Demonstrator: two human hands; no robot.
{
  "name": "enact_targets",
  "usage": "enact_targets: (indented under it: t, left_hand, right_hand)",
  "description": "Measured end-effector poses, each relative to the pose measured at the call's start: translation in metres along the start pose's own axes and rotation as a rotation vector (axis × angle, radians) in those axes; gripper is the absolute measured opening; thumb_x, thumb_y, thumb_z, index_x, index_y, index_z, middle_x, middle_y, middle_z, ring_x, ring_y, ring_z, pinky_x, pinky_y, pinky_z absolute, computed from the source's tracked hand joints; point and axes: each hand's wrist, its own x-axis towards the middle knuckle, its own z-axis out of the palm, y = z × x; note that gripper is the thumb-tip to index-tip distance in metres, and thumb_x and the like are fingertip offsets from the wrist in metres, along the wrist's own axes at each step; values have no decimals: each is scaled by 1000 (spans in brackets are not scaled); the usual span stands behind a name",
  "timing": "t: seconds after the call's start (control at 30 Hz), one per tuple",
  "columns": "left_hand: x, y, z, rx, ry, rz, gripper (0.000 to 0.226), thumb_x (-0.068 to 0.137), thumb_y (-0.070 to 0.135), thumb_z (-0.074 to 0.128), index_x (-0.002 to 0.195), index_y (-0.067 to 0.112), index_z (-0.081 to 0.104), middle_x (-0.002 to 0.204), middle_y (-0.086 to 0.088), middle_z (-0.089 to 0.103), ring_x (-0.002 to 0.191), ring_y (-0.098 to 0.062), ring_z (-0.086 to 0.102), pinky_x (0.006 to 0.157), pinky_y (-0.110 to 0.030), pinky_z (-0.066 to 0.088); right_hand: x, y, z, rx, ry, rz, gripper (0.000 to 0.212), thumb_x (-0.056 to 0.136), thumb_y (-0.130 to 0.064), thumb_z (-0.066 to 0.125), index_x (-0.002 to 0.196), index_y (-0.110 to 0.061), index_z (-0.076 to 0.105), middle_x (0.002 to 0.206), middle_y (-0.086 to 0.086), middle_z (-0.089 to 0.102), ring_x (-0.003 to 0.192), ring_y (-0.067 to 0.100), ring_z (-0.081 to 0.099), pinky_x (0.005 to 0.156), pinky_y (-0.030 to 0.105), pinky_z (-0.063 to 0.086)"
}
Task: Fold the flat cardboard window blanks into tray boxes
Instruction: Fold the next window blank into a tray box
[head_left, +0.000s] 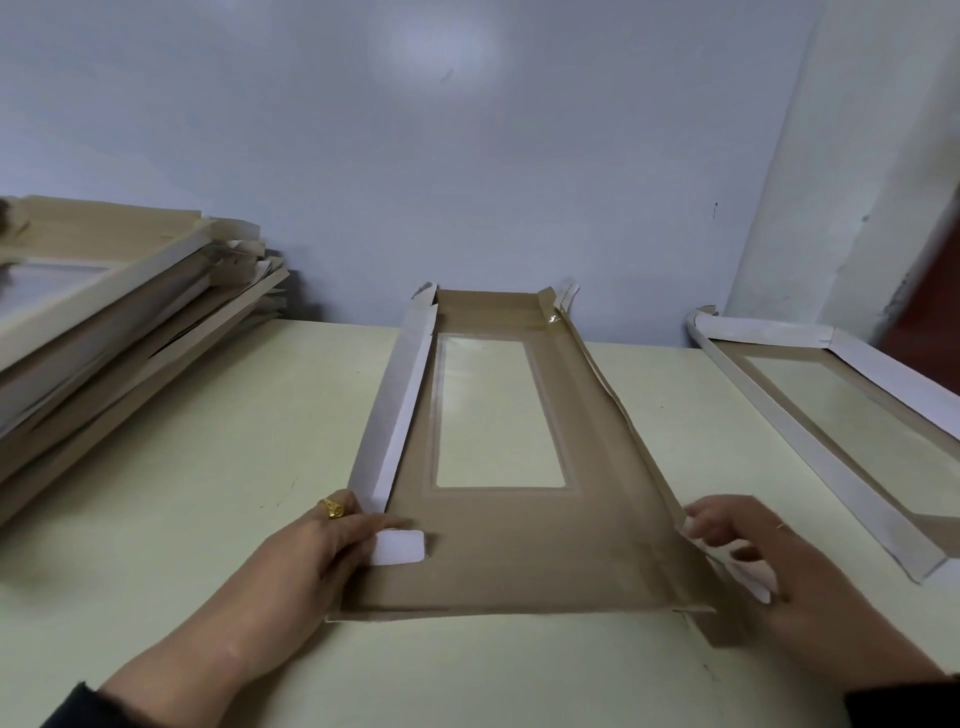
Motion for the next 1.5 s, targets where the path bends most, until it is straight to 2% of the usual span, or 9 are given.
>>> enact_targets:
  t: [0.3,0.43,0.53,0.8,0.93,1.07,1.17,1.3,1.5]
  left_hand:
    - [-1,-4,0,-17,3,-58,43,96,8,41,109,45,57,92,35,45,83,10,49,67,-5,35]
    - [-1,-6,0,-33,5,-81,43,96,9,41,109,47,57,79,17,46,81,3,49,65,-8,36]
    - [-2,-5,-1,-38,2,-78,44,96,9,41,109,47,58,83,21,49,82,6,49,67,-7,36]
    - [-2,-7,-1,-69,-4,-67,51,95,2,40,102,49,59,89,33,47,81,8,49,66,-5,35]
    - [-2,-12,1,-92,-15,-86,53,95,1,39,104,49,60,88,29,47,79,5,49,66,-5,34]
    - [-3,-17,3,-81,-14,-84,68,92,-5,40,100,60,58,83,24,43,75,-5,46,66,-14,36]
    - [-3,-15,2,-149,-15,-94,71,92,-2,38,101,67,54,77,25,43,69,-6,43,69,-24,37]
    - [-3,-11,1,-62,47,-63,56,91,-2,48,102,52,58,88,28,50,78,3,50,66,-7,35]
    - [-4,-1,-4,-44,109,-99,33,86,1,58,77,33,55,79,14,56,68,-4,49,58,-13,35]
  right_hand:
    - [0,1,-1,156,-85,43,50,86,-3,58,92,-53,64,110,-38,54,106,-10,48,86,3,36]
    - [-1,2,-5,117,-157,55,87,78,22,48,103,-62,48,118,-45,43,112,-10,44,93,5,33]
    - [-2,4,-5,116,-164,58,90,73,24,49,103,-61,49,117,-46,43,111,-13,43,93,5,33]
    - [1,3,-3,189,-134,141,37,89,4,50,92,-25,72,103,-28,62,103,-5,53,88,6,37]
    - [1,2,-4,243,-91,196,31,92,1,46,88,-20,68,93,-4,69,94,-1,58,82,6,37]
    - [1,-6,4,220,76,205,38,85,1,58,65,-32,63,71,-10,65,68,10,57,62,10,40]
    - [6,-14,13,214,186,203,35,79,-3,67,72,-35,57,70,-10,63,55,12,57,56,12,42]
    - [9,-21,19,66,238,119,33,74,-6,74,73,-31,53,68,-18,60,57,8,56,52,7,39]
    - [6,-25,21,-187,82,-221,41,66,22,61,85,-14,72,79,-18,58,57,5,54,52,14,43]
